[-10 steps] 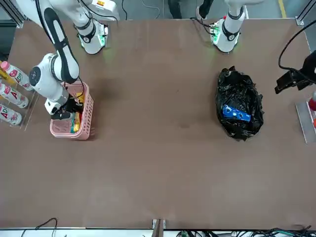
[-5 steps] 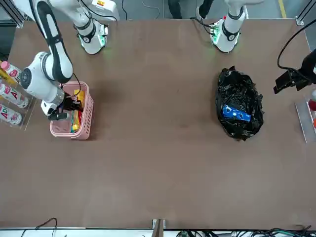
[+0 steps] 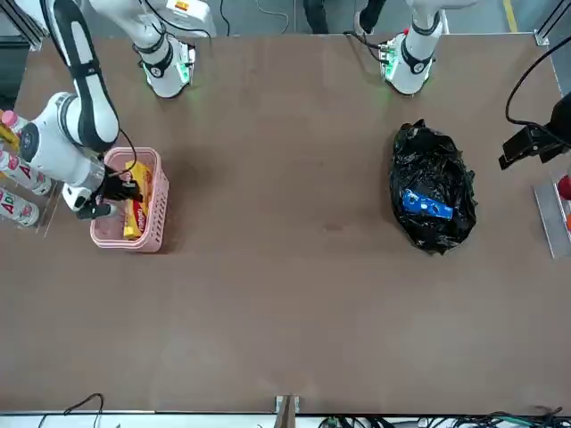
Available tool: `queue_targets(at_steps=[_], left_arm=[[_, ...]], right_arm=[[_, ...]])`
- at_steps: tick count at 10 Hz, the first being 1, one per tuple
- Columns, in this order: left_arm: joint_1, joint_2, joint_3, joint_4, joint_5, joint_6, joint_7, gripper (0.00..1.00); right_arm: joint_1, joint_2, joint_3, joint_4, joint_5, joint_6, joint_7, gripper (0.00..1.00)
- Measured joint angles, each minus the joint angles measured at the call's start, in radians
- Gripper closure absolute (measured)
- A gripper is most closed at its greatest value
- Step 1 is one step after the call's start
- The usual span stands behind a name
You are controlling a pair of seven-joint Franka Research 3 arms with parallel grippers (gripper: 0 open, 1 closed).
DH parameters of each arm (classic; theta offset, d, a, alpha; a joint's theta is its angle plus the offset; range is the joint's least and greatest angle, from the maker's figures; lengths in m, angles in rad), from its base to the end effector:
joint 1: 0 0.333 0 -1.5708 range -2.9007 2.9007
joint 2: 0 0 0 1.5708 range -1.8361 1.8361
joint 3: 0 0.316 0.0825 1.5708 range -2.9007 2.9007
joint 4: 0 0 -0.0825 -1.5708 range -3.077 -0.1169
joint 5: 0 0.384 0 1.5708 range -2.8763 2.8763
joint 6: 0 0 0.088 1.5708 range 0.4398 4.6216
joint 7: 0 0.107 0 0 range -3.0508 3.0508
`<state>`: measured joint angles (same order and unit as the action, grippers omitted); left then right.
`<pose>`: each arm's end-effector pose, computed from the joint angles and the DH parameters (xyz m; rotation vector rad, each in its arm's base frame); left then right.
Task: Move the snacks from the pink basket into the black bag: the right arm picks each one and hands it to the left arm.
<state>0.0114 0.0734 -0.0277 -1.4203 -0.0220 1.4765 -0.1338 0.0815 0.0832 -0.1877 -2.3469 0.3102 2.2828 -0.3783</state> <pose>0.5680 -0.0111 0.6455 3.1136 0.1803 -0.0295 0.4919 -0.0456 0.2867 -2.9057 -0.0743 0.1310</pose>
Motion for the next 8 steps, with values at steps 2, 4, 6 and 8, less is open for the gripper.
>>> queue_targets(at_steps=[2,4,6,8], left_arm=[[0.000,0.001,0.000,0.000,0.000,0.000,-0.005,0.00],[0.001,0.001,0.001,0.000,0.000,0.000,-0.005,0.00],[0.002,0.001,0.002,0.000,0.000,0.000,-0.003,0.00],[0.007,0.001,0.002,0.000,0.000,0.000,-0.001,0.00]], right_arm=[[-0.025,-0.001,-0.001,0.052,-0.001,-0.096,-0.020,0.77],[-0.048,-0.002,-0.002,0.093,-0.001,-0.163,-0.060,0.77],[-0.064,-0.002,-0.002,0.125,-0.001,-0.219,-0.103,0.77],[-0.069,-0.003,-0.002,0.183,-0.001,-0.306,-0.127,0.77]])
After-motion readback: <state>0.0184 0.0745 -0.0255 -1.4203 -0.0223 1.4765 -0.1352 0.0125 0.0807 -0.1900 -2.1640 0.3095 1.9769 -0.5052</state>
